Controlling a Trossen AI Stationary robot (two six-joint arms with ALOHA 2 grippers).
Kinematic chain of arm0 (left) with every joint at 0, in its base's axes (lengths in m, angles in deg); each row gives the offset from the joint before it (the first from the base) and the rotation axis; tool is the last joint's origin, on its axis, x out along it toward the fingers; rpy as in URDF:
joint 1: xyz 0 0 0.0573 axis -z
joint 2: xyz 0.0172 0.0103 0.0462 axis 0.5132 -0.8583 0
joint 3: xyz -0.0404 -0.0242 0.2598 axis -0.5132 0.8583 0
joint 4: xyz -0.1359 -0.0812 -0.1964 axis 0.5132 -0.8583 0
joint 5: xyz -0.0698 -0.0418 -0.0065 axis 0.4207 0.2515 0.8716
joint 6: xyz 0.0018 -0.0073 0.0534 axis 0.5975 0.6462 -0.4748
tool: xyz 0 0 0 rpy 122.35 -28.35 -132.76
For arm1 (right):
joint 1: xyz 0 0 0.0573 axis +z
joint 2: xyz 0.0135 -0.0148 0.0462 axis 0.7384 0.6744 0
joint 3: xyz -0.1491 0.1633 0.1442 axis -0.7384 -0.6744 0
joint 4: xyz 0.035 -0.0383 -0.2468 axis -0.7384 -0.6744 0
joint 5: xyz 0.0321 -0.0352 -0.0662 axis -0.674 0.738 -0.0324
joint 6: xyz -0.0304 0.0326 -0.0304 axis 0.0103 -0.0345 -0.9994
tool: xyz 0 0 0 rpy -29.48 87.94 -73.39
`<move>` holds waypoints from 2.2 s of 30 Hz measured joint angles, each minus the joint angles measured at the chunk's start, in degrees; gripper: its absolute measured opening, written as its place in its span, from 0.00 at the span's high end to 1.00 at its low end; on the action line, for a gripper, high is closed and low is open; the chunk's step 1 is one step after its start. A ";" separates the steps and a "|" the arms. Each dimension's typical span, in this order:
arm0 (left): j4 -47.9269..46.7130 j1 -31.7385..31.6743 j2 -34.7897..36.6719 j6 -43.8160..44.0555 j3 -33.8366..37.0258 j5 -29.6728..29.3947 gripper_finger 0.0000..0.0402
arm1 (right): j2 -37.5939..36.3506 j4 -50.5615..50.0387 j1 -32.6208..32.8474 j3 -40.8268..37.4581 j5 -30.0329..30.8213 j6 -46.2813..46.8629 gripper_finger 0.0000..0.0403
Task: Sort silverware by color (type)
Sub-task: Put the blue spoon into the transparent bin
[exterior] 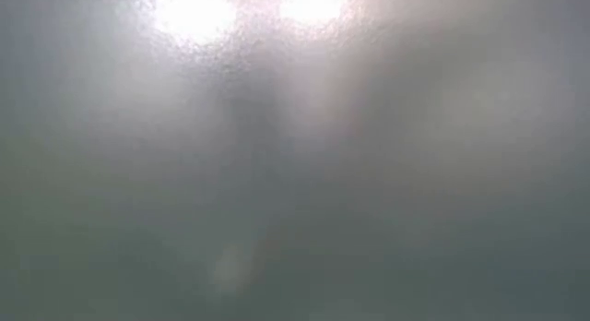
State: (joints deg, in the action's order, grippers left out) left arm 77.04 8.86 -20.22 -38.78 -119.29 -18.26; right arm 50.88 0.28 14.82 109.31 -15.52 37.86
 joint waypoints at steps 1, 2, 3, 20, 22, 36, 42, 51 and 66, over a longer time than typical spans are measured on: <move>1.11 0.00 -0.02 0.77 0.00 -0.58 0.92 | 0.00 5.32 0.29 -1.60 0.03 1.84 0.71; 1.93 0.02 -0.04 1.31 0.00 -1.37 0.92 | 0.01 10.93 0.63 -3.22 0.05 3.62 0.71; 2.54 0.02 -0.04 1.89 0.00 -2.00 0.92 | 0.14 16.45 0.90 -4.71 0.10 5.38 0.71; 8.07 1.70 -0.11 4.60 0.00 -3.08 0.92 | 0.48 33.58 2.28 -9.75 10.20 12.47 0.74; 8.17 2.10 -0.11 4.62 0.00 -3.08 0.92 | 0.48 34.29 2.27 -9.75 10.39 12.47 0.74; 10.17 3.35 -0.20 4.47 0.00 -2.64 0.92 | 0.48 35.32 2.32 -9.68 11.34 12.68 0.97; 9.66 3.51 -0.16 4.65 -0.03 2.26 0.73 | 0.54 34.30 2.25 -9.71 11.68 11.27 0.98; -8.60 3.48 3.09 -3.61 -0.04 15.86 0.55 | -6.03 29.47 -0.14 -8.90 -6.40 12.14 0.98; -17.88 1.95 4.74 -5.50 -0.04 8.32 0.68 | -11.03 -1.18 35.78 -2.86 0.13 3.64 0.98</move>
State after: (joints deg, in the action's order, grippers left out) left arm 59.16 10.80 -15.48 -44.28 -119.33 -9.93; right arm 39.85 -0.90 50.60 106.44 -15.39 41.50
